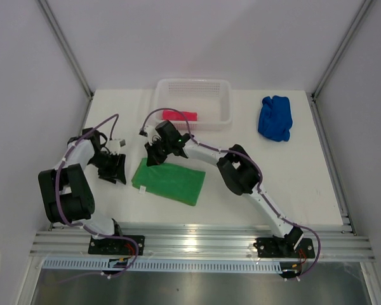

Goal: Roll the towels
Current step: Fold the towel

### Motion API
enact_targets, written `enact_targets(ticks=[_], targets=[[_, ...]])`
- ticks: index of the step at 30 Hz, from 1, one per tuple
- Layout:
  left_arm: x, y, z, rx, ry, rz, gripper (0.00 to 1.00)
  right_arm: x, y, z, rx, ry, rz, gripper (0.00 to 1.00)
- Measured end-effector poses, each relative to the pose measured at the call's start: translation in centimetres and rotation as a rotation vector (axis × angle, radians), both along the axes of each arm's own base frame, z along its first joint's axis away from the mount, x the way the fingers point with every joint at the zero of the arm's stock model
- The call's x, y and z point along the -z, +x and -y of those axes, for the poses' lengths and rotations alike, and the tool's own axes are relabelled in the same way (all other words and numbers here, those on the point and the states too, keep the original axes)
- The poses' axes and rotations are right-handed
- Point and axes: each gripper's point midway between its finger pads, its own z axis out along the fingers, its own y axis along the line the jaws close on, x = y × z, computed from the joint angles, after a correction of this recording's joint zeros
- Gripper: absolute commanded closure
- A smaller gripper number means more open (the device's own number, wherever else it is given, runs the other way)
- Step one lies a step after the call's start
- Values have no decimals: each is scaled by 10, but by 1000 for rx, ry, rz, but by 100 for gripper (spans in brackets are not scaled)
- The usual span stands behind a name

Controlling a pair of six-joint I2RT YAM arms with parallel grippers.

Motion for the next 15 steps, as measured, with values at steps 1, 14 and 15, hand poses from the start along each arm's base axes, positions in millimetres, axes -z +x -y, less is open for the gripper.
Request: enact_targets(ticks=[1, 14, 15], targets=[[-1, 0, -1, 1, 6, 8, 47, 2, 0, 1, 7, -1, -9, 100], [-18, -2, -3, 32, 37, 87, 58, 3, 11, 89, 372, 45, -232, 100], [-19, -3, -3, 38, 35, 89, 58, 4, 17, 105, 436, 48, -254, 100]])
